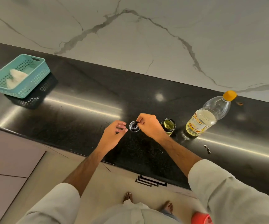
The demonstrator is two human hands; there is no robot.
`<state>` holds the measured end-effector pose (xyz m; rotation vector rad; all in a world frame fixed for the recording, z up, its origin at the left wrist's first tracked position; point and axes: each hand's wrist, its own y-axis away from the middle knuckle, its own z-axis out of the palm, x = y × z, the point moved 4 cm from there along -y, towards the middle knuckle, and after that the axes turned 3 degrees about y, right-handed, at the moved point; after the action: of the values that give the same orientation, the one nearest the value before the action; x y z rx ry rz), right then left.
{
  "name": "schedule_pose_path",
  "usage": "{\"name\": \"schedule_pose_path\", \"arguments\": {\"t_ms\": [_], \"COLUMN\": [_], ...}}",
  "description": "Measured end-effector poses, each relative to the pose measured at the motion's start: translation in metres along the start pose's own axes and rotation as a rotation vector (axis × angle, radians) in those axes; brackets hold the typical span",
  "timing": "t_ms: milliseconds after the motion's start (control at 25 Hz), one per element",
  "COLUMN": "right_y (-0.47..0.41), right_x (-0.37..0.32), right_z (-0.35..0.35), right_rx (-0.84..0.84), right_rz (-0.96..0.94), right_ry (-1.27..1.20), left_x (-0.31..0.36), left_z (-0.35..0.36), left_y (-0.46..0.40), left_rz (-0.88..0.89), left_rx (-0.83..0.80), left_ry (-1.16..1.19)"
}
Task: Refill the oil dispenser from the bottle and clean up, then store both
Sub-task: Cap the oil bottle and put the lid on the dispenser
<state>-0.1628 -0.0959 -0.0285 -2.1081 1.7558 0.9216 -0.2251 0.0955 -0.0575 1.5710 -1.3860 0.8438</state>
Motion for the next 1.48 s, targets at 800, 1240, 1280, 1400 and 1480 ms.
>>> {"name": "schedule_pose_path", "arguments": {"t_ms": [800, 1240, 1280, 1400, 1480], "right_y": [0.077, 0.07, 0.068, 0.06, 0.057], "right_x": [0.067, 0.087, 0.082, 0.071, 0.067], "right_z": [-0.1, -0.129, -0.125, -0.111, -0.109], "right_rx": [-0.015, 0.333, 0.329, 0.289, 0.28], "right_rz": [0.269, 0.085, 0.021, -0.083, -0.091], "right_ry": [-1.217, -0.186, -0.097, 0.047, 0.09], "left_x": [0.134, 0.097, 0.09, 0.087, 0.088], "left_z": [0.076, 0.108, 0.112, 0.123, 0.127], "left_y": [-0.037, -0.052, -0.053, -0.053, -0.054], "left_rz": [0.421, 0.271, 0.263, 0.25, 0.245], "left_rx": [-0.231, -0.289, -0.302, -0.322, -0.32], "left_ry": [0.168, -0.131, -0.178, -0.292, -0.316]}}
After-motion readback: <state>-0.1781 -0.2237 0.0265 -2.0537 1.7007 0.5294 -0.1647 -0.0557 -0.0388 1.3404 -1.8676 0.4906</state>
